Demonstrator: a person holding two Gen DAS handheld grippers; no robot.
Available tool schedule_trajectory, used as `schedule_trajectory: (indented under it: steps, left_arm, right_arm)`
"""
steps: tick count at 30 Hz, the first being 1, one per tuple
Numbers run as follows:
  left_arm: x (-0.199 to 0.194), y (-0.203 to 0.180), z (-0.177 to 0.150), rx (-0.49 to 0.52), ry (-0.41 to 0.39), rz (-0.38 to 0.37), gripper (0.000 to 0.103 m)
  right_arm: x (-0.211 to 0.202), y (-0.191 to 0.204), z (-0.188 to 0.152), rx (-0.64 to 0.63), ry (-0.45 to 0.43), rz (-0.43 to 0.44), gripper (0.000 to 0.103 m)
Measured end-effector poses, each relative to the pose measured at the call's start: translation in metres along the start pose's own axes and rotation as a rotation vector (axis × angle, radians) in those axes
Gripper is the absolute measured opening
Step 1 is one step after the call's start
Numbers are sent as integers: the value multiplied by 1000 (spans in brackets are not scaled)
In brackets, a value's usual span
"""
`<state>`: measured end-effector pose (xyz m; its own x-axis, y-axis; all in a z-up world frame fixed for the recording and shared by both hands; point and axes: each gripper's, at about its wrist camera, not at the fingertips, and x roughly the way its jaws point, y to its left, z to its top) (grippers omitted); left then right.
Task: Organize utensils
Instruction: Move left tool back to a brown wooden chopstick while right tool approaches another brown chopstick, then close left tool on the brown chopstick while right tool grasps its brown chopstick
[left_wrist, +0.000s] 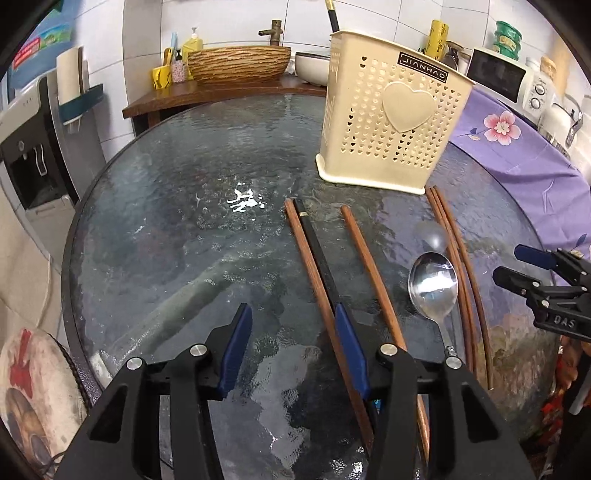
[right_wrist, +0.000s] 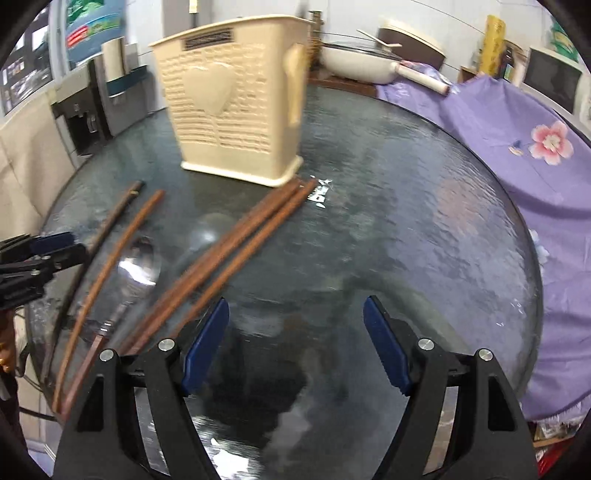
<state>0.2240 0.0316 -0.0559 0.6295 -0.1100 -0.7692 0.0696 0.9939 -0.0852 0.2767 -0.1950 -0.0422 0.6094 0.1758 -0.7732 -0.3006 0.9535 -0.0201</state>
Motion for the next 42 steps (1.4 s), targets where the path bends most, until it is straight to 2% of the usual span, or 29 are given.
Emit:
schedule_trajectory:
  steps: [8, 12, 16, 18, 20, 21, 23, 27, 33, 37, 42]
  left_arm:
    - [7, -5, 6, 58, 21, 43, 47]
    - [10, 1, 9, 54, 22, 59, 44]
    - [11, 8, 12, 37, 29, 48, 44]
    - [11, 10, 13, 36, 29, 52, 44]
    - [11, 11, 13, 29, 29, 48, 44]
    - [11, 11, 13, 28, 29, 48, 44]
    - [11, 9, 14, 23, 26, 46, 44]
    - [12, 7, 12, 43, 24, 52, 44]
    - [11, 15, 13, 41, 40, 50, 44]
    - [17, 17, 23, 28, 58, 33, 43]
    - [27, 17, 37, 17, 83, 29, 34]
  right_arm:
    - [11, 27, 6, -45, 26, 1, 75]
    - [12, 29, 10, -58, 31, -34, 75]
    - [14, 24, 12, -53, 53, -16, 75]
    - [13, 19, 14, -54, 65, -46, 75]
    - [11, 9, 17, 2, 60, -6, 75]
    - [11, 3, 19, 67, 64, 81, 75]
    - [16, 3, 20, 104, 97, 132, 74]
    - [23, 19, 13, 13, 104, 29, 72]
    - [22, -3, 7, 13, 131, 23, 67]
    - [25, -15, 18, 10, 168, 34, 58]
    - [41, -23, 44, 26, 199, 22, 50]
